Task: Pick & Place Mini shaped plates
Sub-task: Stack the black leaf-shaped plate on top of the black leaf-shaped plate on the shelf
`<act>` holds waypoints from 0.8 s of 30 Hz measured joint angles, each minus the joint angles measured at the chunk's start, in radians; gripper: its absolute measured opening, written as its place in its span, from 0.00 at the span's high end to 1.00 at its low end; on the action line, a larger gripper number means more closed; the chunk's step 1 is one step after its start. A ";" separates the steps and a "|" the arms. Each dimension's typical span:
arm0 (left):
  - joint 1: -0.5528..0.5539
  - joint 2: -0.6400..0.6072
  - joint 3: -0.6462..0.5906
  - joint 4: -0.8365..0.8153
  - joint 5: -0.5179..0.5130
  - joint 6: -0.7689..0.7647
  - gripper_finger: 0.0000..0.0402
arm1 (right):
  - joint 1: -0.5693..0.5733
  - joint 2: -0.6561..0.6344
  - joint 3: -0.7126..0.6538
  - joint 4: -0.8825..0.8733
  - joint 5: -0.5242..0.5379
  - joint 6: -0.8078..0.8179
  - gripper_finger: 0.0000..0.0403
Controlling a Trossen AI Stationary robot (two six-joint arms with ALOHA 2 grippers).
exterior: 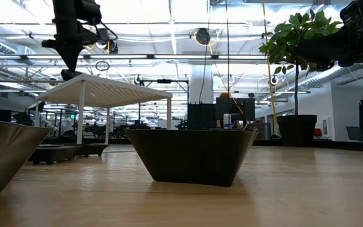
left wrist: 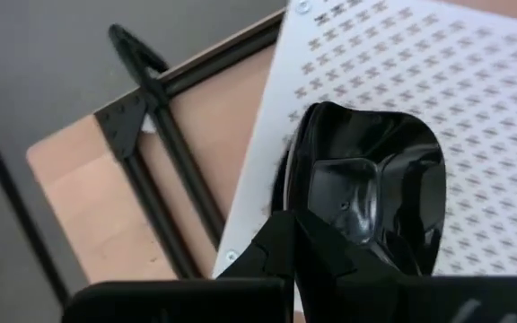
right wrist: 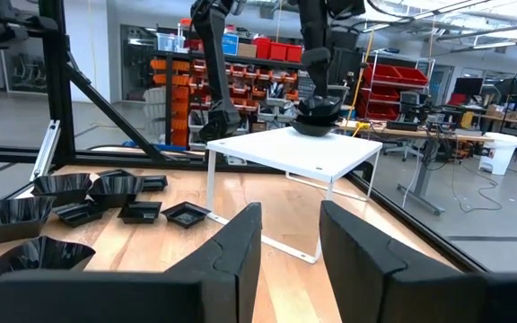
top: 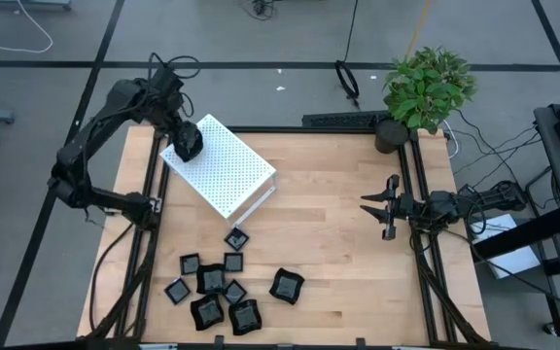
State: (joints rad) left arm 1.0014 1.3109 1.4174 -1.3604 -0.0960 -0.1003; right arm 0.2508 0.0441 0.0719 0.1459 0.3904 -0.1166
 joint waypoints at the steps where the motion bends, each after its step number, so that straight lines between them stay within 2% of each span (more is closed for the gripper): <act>1: -0.005 0.009 0.000 -0.002 -0.014 -0.008 1.00 | 0.000 0.000 0.000 0.000 0.000 0.000 0.75; 14: -0.009 0.062 0.000 -0.040 -0.035 -0.044 0.99 | 0.000 0.000 0.000 0.000 0.000 0.000 0.75; 19: -0.009 0.062 0.000 -0.075 -0.019 -0.067 0.93 | 0.000 0.000 0.000 0.000 0.000 0.000 0.75; 24: -0.009 0.062 0.000 -0.078 -0.029 -0.067 0.81 | 0.000 0.000 0.000 0.000 0.000 0.000 0.75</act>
State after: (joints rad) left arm 0.9924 1.3731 1.4170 -1.4381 -0.1248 -0.1671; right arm 0.2504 0.0444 0.0719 0.1459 0.3904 -0.1168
